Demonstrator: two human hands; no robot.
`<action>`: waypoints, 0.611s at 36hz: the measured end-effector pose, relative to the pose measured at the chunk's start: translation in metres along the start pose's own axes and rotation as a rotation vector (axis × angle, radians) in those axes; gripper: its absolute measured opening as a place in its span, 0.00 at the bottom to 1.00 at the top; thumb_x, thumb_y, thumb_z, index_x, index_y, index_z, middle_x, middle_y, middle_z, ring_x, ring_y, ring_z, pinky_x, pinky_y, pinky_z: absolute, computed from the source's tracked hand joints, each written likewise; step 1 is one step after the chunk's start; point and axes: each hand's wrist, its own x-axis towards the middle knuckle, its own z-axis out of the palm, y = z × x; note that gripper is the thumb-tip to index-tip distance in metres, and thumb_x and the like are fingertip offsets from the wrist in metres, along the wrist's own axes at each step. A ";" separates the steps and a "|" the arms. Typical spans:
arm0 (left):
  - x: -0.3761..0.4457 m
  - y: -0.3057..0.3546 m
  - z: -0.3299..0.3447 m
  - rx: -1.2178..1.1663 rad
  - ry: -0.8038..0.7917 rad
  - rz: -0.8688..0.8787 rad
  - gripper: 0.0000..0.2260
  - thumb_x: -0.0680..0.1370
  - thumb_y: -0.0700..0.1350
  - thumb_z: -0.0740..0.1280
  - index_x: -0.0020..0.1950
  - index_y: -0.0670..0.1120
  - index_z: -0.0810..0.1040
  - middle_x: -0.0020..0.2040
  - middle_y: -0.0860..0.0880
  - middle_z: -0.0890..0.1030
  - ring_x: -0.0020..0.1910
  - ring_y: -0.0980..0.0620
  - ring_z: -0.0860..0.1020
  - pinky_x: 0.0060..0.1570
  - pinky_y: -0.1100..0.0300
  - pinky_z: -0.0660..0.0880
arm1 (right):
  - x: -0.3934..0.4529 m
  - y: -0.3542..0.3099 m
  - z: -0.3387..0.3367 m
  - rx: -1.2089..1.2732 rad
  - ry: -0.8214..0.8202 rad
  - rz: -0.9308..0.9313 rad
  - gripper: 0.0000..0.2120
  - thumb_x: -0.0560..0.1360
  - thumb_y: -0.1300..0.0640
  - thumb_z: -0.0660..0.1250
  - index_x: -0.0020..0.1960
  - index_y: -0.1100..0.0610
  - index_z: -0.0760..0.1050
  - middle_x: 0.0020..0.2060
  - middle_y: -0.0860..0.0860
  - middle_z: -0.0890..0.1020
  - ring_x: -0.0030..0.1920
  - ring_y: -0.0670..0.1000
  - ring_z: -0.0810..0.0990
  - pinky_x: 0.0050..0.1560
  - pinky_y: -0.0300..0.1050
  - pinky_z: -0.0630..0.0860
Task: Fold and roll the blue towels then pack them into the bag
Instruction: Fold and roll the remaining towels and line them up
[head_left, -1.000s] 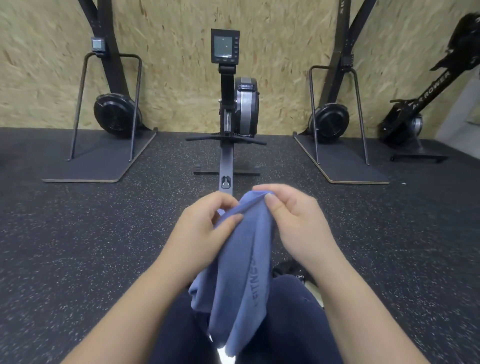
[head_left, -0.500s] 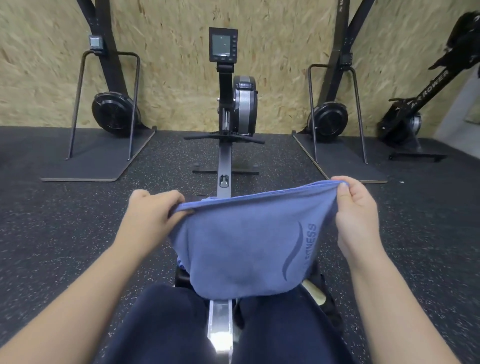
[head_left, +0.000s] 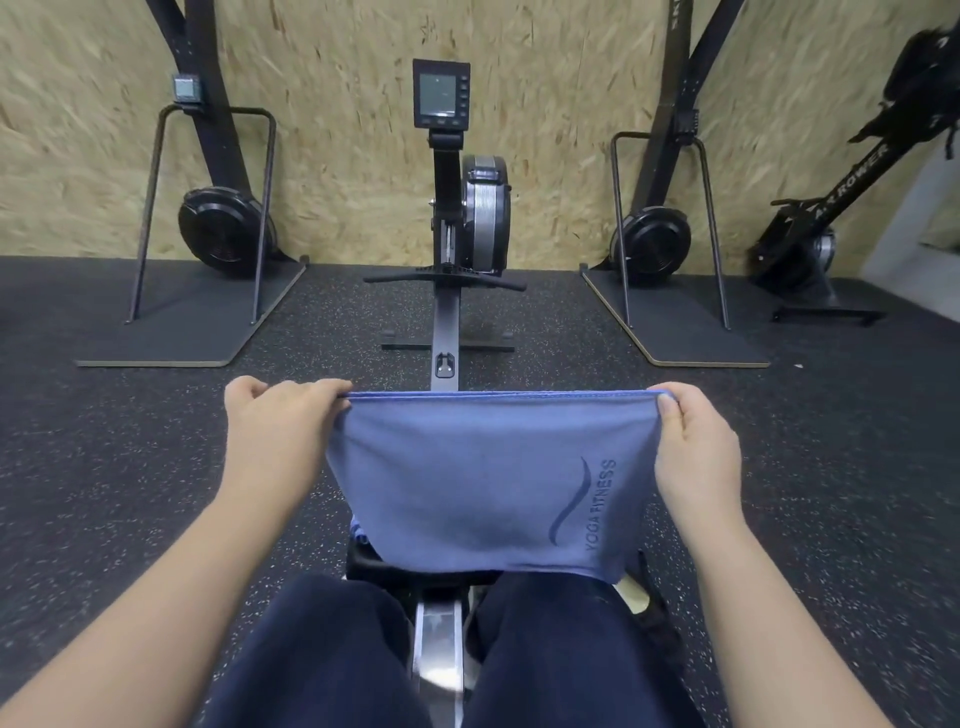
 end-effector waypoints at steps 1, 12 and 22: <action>0.002 0.002 -0.001 -0.001 -0.002 -0.029 0.09 0.76 0.41 0.62 0.48 0.49 0.82 0.35 0.51 0.82 0.37 0.46 0.79 0.47 0.52 0.57 | 0.000 -0.001 0.001 0.009 0.003 0.001 0.10 0.82 0.57 0.55 0.54 0.54 0.76 0.45 0.50 0.79 0.46 0.53 0.74 0.42 0.44 0.62; 0.009 0.010 -0.005 -0.264 0.034 -0.215 0.04 0.77 0.38 0.68 0.49 0.41 0.81 0.47 0.42 0.70 0.50 0.39 0.69 0.47 0.46 0.69 | 0.008 -0.010 0.005 0.010 -0.025 -0.022 0.11 0.82 0.56 0.53 0.55 0.55 0.74 0.47 0.55 0.79 0.49 0.57 0.75 0.45 0.47 0.66; 0.005 0.025 0.012 -0.589 -0.066 -0.442 0.07 0.81 0.45 0.60 0.46 0.43 0.72 0.49 0.45 0.73 0.50 0.45 0.70 0.46 0.57 0.62 | 0.003 -0.015 0.003 0.091 0.038 0.098 0.12 0.84 0.57 0.49 0.60 0.58 0.69 0.47 0.51 0.74 0.46 0.53 0.70 0.41 0.43 0.58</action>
